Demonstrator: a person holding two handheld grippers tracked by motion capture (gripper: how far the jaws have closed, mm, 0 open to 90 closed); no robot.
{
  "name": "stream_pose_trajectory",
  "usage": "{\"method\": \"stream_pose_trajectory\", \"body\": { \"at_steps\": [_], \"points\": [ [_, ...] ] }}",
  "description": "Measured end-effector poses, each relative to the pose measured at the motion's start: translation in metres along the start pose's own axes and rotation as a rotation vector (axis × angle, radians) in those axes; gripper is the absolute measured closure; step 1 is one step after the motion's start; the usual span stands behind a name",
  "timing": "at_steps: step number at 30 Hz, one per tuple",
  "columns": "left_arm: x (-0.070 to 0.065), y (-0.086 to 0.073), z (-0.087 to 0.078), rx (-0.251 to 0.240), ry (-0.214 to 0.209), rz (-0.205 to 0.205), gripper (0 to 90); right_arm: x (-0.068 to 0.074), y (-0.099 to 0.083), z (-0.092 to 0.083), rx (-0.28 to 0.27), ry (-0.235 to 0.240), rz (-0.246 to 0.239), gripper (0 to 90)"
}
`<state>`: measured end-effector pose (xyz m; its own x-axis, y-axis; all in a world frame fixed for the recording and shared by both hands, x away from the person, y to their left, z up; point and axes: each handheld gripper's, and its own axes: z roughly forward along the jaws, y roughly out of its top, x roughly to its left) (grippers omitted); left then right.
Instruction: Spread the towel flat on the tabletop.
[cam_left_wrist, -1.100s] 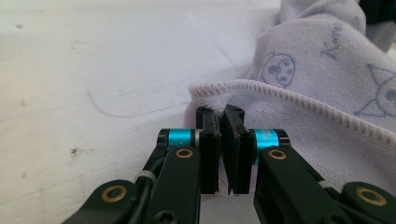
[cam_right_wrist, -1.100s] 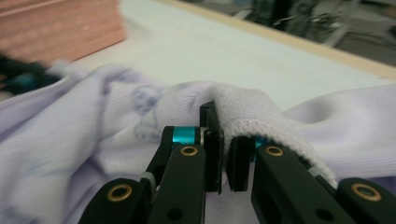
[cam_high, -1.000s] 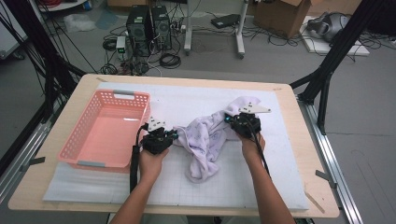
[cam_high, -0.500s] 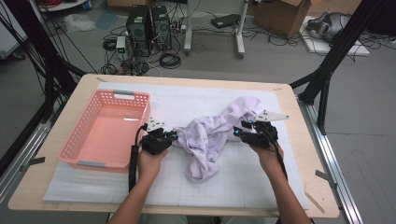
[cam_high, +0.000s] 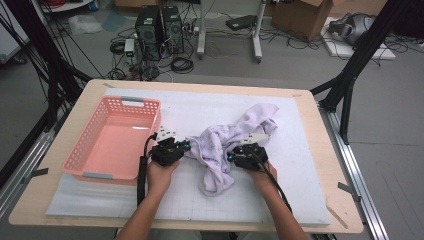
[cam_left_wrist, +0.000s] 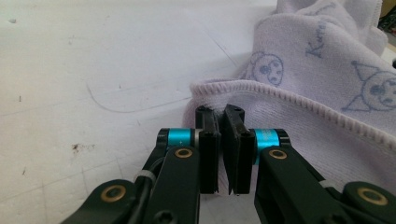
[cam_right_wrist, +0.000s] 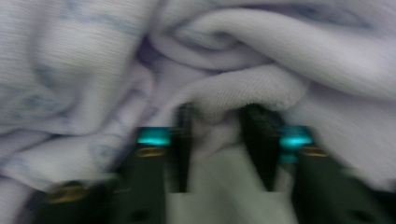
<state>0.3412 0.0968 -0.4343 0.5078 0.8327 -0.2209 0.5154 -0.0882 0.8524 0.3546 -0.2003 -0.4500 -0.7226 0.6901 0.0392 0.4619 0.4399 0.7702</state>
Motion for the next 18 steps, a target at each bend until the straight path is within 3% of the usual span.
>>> {"method": "stream_pose_trajectory", "body": {
  "at_steps": [2,4,7,12,18],
  "points": [
    [0.0,0.0,-0.001,-0.005,-0.003,-0.003,84.6,0.003,0.001,0.0,0.006,0.021,-0.003,83.2],
    [0.0,0.001,-0.003,-0.007,-0.007,-0.002,84.6,0.0,-0.001,-0.006,0.014,0.059,0.04,83.7],
    [-0.001,0.001,-0.003,-0.006,-0.013,-0.004,84.6,-0.005,-0.008,-0.028,-0.007,0.081,0.06,83.8],
    [-0.006,0.001,-0.002,-0.005,-0.017,0.0,84.6,-0.011,-0.03,-0.076,-0.027,0.083,0.075,83.9],
    [-0.009,0.001,0.001,-0.003,-0.015,-0.003,84.7,-0.024,-0.063,-0.131,-0.038,0.027,0.126,84.1]
  ]
}}
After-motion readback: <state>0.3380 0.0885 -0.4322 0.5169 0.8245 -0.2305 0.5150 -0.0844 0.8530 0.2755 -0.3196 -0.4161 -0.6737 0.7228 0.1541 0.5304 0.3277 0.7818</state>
